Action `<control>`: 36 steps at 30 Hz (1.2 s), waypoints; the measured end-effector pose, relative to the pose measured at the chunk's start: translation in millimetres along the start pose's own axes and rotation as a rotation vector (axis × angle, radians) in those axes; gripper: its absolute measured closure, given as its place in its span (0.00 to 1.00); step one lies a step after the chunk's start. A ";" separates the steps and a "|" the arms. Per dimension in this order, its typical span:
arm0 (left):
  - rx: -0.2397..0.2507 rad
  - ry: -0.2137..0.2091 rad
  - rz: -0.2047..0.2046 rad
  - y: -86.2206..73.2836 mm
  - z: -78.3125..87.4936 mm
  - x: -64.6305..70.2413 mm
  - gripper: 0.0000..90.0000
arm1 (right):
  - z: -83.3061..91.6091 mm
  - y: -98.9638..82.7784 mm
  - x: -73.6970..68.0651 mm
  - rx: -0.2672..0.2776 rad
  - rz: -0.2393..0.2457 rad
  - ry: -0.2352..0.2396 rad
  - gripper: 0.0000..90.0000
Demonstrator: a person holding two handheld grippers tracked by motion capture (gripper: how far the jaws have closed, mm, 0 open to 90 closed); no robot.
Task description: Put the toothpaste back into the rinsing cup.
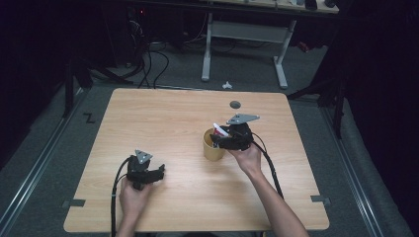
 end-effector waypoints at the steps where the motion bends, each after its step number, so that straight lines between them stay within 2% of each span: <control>1: 0.000 0.000 0.000 0.0 0.0 0.0 0.25 | 0.6 0.1 -0.2 0.005 0.003 -0.001 0.49; 11: 0.000 0.000 0.000 0.0 0.0 0.0 0.25 | 10.1 0.4 -4.0 0.028 0.019 -0.014 0.47; 25: -0.002 -0.001 -0.001 0.0 0.0 0.0 0.25 | 22.7 -4.6 -0.9 0.055 -0.003 -0.018 0.47; 36: -0.001 -0.001 -0.001 0.1 0.0 0.1 0.25 | 34.2 -9.2 -0.4 0.066 0.001 -0.021 0.48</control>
Point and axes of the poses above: each handheld gripper's, and its own axes: z roughly backward along the jaws, y roughly out of its top, x roughly to its right, the point moved 4 cm from there along -z, roughly forward along the jaws, and after that the axes turned 6 degrees about -z, right-handed, at the moved point
